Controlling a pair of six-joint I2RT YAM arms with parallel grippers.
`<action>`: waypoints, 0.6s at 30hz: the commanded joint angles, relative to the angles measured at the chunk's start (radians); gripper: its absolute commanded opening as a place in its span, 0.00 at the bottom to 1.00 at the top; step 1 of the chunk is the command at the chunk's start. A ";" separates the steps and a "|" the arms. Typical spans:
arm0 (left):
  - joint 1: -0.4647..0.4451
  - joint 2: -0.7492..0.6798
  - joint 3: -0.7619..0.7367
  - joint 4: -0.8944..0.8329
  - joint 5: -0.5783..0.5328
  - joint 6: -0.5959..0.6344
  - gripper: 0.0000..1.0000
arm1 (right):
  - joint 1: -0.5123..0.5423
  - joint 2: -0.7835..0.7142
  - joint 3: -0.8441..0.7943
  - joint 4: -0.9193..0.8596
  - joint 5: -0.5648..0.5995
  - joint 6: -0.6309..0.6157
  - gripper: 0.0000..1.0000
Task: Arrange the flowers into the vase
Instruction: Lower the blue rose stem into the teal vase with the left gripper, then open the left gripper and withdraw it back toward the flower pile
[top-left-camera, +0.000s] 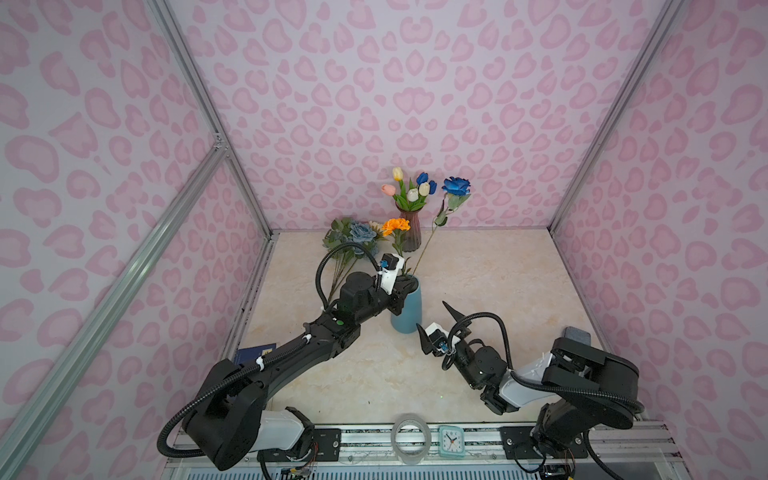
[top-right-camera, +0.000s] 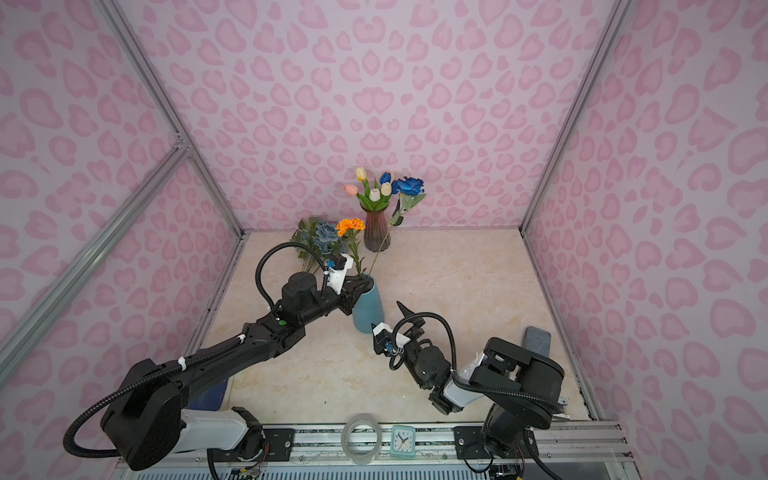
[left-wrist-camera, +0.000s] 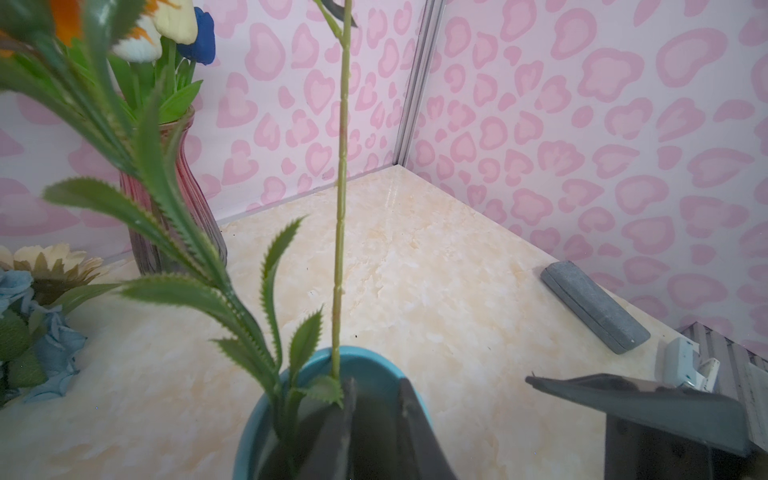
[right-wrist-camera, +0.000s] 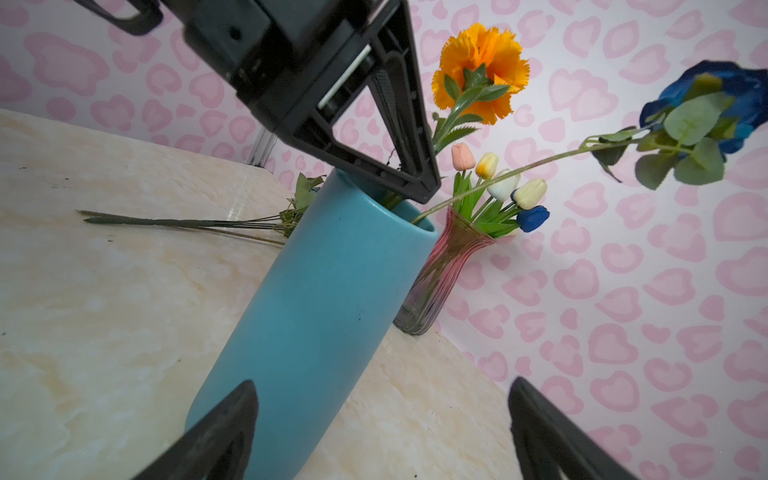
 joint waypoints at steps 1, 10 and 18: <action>0.001 -0.020 0.009 -0.006 -0.009 0.016 0.21 | 0.001 0.007 0.006 0.038 -0.003 -0.001 0.93; 0.001 -0.135 -0.012 0.023 -0.001 0.044 0.21 | 0.002 0.009 0.005 0.037 0.001 -0.007 0.93; 0.047 -0.291 -0.013 -0.024 -0.128 0.114 0.26 | 0.001 0.010 0.007 0.039 -0.002 -0.007 0.93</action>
